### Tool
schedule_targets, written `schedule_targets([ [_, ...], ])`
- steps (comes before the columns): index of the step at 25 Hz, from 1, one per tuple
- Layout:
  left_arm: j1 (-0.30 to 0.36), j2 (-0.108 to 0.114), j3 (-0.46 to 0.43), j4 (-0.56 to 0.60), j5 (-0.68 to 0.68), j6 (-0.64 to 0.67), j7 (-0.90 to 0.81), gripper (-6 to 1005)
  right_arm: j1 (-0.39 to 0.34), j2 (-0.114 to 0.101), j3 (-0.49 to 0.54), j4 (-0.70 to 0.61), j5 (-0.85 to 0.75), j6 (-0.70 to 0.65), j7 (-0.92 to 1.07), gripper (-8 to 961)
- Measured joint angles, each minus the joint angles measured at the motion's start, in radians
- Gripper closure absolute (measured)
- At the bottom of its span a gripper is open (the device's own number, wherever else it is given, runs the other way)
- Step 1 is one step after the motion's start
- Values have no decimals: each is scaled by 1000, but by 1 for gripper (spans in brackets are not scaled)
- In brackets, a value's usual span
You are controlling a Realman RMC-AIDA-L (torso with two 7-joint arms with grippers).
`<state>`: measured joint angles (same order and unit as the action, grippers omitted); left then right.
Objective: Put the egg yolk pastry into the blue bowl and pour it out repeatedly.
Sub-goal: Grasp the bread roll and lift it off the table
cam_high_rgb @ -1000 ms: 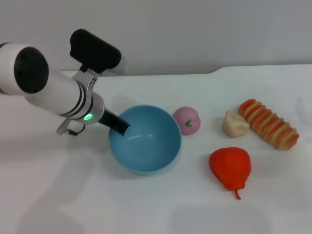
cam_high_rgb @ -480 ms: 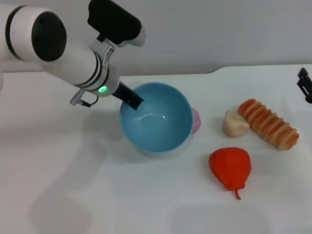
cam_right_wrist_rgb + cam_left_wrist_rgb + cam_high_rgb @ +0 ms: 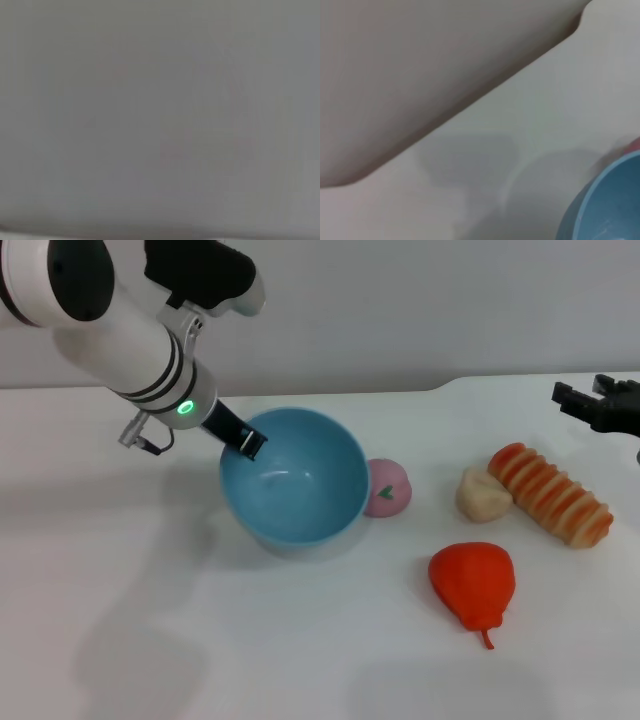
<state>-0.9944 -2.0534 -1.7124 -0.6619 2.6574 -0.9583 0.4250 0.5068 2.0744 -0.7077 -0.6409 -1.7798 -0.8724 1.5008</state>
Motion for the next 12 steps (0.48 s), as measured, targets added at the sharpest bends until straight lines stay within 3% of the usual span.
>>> schedule_targets([
  [2,1,0,-5,2,5,-11,-1,1000,0,0,-17,-41,-60,-6,82,328],
  [8,2,1,-6,2,5,-11,-1,999,46,-1,-91,-300,-507,-128,616,328],
  [12,3,0,-6,2,6,-10,-1,999,86,-8,-79,-375,-632,-250,791,328],
])
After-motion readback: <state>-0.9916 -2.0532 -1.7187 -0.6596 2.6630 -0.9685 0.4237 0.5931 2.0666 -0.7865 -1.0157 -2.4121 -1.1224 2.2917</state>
